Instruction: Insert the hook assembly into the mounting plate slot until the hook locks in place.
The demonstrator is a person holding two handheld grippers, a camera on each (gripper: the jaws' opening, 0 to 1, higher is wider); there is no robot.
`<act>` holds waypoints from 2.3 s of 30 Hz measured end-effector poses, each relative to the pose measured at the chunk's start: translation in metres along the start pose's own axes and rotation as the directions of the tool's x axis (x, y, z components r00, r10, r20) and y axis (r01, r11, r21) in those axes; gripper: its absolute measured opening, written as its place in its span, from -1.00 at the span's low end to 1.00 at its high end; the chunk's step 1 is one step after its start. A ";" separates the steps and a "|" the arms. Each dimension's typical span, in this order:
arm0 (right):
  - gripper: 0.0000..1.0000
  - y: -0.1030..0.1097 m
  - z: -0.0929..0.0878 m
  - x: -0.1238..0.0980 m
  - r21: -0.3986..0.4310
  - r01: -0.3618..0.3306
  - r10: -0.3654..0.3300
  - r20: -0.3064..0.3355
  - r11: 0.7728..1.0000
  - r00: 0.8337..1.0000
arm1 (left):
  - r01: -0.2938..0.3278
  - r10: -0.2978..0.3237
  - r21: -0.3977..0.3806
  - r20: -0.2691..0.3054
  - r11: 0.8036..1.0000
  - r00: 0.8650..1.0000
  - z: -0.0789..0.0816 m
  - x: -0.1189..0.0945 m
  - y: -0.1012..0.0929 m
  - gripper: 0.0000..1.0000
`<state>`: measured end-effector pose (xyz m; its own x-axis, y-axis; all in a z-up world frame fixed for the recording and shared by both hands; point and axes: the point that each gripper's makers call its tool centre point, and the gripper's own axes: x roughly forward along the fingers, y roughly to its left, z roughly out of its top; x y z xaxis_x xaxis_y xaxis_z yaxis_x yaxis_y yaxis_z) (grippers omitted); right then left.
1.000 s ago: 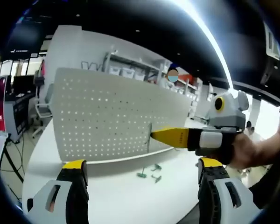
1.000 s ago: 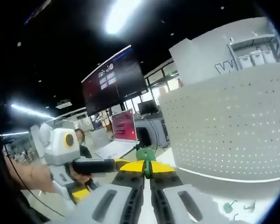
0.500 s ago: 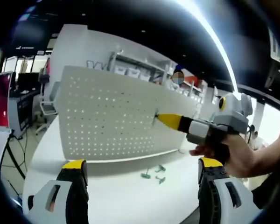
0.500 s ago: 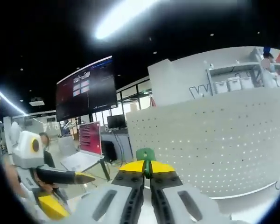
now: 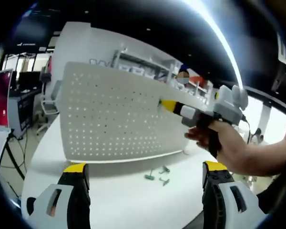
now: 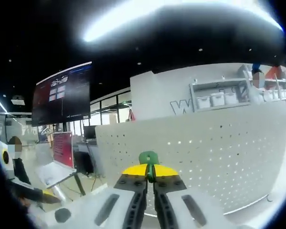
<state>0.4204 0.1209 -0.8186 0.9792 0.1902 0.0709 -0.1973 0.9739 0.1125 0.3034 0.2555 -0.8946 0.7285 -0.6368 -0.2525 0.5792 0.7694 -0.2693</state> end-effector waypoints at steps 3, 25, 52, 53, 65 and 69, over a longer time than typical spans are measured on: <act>-1.00 -0.011 0.001 0.009 0.007 0.027 -0.027 0.005 1.000 1.000 | 0.001 -0.001 -0.002 -0.004 1.000 1.000 -0.003 0.001 0.002 1.00; -1.00 -0.080 0.016 0.052 0.009 0.204 -0.204 0.051 0.979 0.978 | 0.029 -0.029 -0.005 -0.007 1.000 1.000 -0.002 0.006 0.002 1.00; -1.00 -0.099 0.021 0.072 0.008 0.261 -0.261 0.038 0.965 0.965 | -0.027 0.027 -0.019 0.000 0.999 1.000 -0.006 -0.004 0.019 1.00; -1.00 -0.099 0.020 0.073 0.006 0.263 -0.263 0.035 0.965 0.964 | -0.029 0.029 -0.022 0.001 0.999 1.000 -0.006 -0.004 0.020 1.00; -1.00 -0.100 0.017 0.073 0.009 0.293 -0.293 0.027 0.956 0.956 | -0.038 0.039 -0.032 0.011 0.999 0.999 -0.005 -0.007 0.022 1.00; -1.00 -0.099 0.015 0.073 -0.005 0.301 -0.301 0.026 0.954 0.953 | -0.043 0.043 -0.028 0.011 0.999 0.999 -0.005 -0.008 0.024 1.00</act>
<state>0.5107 0.0370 -0.8093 0.9916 -0.1147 0.0596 0.1067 0.9866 0.1238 0.3092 0.2786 -0.9035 0.7569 -0.6026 -0.2531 0.5373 0.7942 -0.2839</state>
